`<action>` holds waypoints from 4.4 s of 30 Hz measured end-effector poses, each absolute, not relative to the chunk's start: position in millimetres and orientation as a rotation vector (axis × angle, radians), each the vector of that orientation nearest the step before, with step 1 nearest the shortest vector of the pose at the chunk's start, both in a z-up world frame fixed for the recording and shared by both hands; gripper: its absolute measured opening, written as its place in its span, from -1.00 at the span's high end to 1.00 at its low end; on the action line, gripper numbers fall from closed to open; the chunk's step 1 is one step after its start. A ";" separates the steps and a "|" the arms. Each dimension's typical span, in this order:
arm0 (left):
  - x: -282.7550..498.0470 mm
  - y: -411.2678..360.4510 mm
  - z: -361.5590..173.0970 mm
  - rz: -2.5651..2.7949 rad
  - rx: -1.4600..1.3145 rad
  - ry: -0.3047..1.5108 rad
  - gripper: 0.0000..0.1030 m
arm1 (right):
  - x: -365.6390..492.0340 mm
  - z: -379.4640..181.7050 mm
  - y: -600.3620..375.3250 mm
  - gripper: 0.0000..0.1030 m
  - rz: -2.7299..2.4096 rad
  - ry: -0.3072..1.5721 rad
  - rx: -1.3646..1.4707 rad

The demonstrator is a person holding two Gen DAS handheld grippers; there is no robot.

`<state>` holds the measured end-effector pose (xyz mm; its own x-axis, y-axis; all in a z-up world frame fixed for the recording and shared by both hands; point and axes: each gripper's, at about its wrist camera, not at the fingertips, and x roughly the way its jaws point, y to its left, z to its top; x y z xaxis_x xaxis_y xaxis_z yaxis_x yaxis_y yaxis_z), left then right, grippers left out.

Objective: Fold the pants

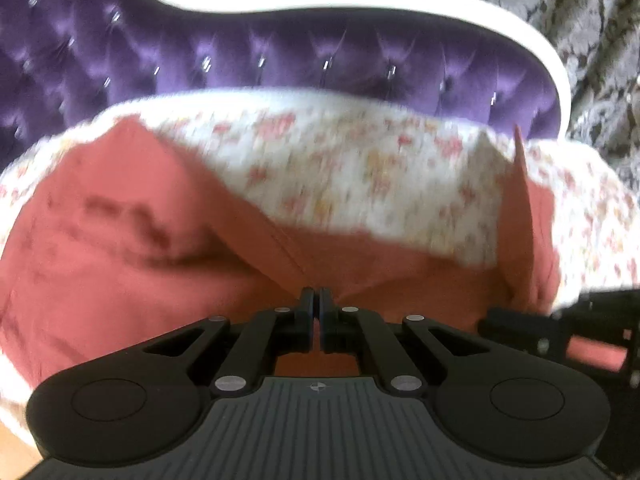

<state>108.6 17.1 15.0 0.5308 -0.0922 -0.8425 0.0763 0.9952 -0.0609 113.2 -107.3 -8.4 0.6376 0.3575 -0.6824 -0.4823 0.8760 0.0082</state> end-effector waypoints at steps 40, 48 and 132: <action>66.5 33.2 -43.4 -0.100 -0.063 1.092 0.98 | 165.2 41.6 -208.3 0.86 -0.154 0.728 0.260; 62.6 28.6 -43.8 -0.084 -0.023 1.083 0.97 | 1.4 52.5 -272.2 0.85 -0.328 0.631 0.411; 179.6 285.2 -42.7 0.240 -0.329 1.063 0.96 | 328.5 31.2 111.0 0.62 0.831 0.816 -0.072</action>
